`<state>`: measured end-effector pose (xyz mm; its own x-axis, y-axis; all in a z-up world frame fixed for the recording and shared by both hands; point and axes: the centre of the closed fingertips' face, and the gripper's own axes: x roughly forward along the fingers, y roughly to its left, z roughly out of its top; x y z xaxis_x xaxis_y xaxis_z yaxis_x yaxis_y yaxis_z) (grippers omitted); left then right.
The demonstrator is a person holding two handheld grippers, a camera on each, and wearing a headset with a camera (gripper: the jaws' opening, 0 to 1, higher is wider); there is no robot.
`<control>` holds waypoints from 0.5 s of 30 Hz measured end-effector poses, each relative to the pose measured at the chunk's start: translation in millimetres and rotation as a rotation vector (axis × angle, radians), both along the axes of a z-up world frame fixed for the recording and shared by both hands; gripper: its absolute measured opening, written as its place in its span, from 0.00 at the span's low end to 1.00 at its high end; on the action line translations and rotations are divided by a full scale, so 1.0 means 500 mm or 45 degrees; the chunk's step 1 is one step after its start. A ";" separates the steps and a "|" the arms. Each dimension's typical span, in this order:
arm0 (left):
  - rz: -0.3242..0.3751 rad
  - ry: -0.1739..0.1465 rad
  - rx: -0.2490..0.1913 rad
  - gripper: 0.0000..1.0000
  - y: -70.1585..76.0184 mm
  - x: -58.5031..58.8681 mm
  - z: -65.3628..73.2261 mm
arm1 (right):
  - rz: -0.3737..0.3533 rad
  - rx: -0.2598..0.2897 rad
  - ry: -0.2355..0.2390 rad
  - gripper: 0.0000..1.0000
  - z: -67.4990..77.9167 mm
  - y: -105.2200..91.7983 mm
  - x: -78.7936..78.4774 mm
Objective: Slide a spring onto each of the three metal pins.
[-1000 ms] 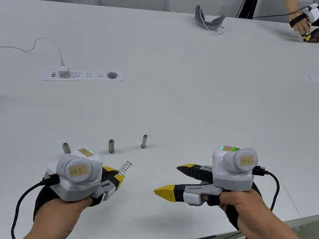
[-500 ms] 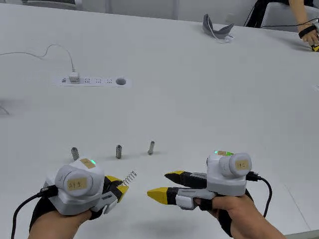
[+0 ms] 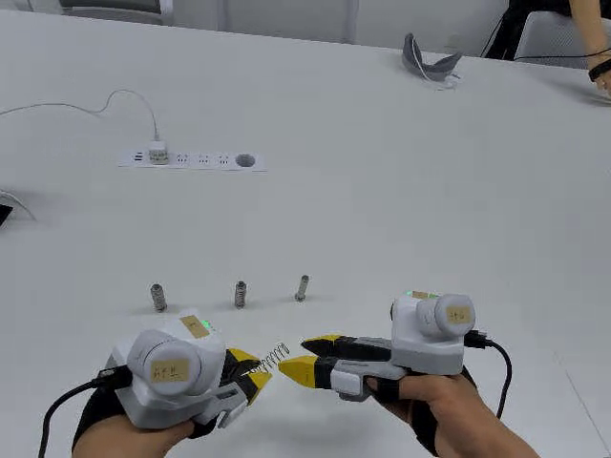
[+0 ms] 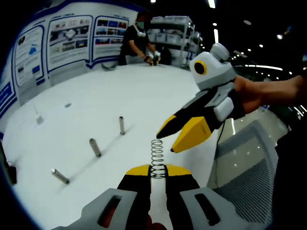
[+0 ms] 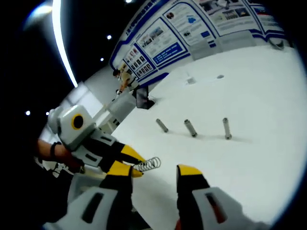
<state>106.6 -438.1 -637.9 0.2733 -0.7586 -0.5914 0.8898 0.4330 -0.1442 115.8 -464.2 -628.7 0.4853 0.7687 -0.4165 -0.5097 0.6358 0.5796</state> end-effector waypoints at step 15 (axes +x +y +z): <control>-0.099 -0.034 -0.015 0.10 -0.005 -0.012 0.030 | 0.068 0.093 0.013 0.22 0.023 0.035 -0.006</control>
<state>100.4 -440.8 -623.2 0.2287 -0.7852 -0.5754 0.9244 0.3606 -0.1245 112.6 -446.5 -617.0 0.4392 0.8217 -0.3633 -0.5354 0.5641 0.6286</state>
